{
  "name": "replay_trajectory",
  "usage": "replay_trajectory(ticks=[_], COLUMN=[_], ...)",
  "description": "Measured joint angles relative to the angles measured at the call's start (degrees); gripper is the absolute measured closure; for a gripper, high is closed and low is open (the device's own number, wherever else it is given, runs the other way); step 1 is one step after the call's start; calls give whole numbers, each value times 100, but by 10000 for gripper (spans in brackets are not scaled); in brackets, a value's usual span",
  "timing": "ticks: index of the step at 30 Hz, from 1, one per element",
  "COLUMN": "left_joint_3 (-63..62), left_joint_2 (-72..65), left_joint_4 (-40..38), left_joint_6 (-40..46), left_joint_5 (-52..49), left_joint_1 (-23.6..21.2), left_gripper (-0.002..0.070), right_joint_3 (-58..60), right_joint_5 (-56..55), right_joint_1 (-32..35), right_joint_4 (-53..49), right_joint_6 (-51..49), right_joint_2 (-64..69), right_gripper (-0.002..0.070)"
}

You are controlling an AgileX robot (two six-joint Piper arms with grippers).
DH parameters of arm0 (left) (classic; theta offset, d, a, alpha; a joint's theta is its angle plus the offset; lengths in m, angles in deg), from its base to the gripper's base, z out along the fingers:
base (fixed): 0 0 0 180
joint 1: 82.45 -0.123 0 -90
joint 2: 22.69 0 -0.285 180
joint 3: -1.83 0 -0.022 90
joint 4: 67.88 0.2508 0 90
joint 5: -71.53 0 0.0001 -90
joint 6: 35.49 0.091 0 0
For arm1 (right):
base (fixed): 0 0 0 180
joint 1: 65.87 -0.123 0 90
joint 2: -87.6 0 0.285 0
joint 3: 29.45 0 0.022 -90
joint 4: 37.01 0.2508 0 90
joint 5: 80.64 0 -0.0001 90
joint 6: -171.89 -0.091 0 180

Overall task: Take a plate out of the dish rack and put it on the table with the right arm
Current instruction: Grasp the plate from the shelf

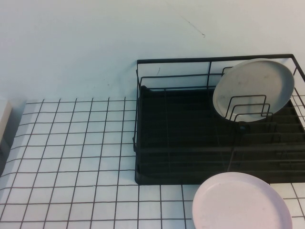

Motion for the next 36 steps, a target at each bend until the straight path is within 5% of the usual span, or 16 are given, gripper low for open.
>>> replay_trajectory(ticks=[4,11,25,29,34,36], left_joint_3=[0,0,0,0,0,0], left_joint_2=[0,0,0,0,0,0], left_joint_4=[0,0,0,0,0,0], left_joint_6=[0,0,0,0,0,0], left_joint_5=[0,0,0,0,0,0], left_joint_1=[0,0,0,0,0,0], left_gripper=[678,678,678,678,678,678], right_joint_3=[-228,-699,-1940,-2116,-2184,-2205], right_joint_5=[-239,-604,-797,-731,-567,-543], right_joint_1=[0,0,0,0,0,0], right_joint_4=[637,1451,2046,2155,2170,2170], right_joint_6=[955,2168,2564,2564,2620,2689], right_joint_2=[581,1574,3027,3260,3341,3331], right_gripper=[214,202,218,304,582,591])
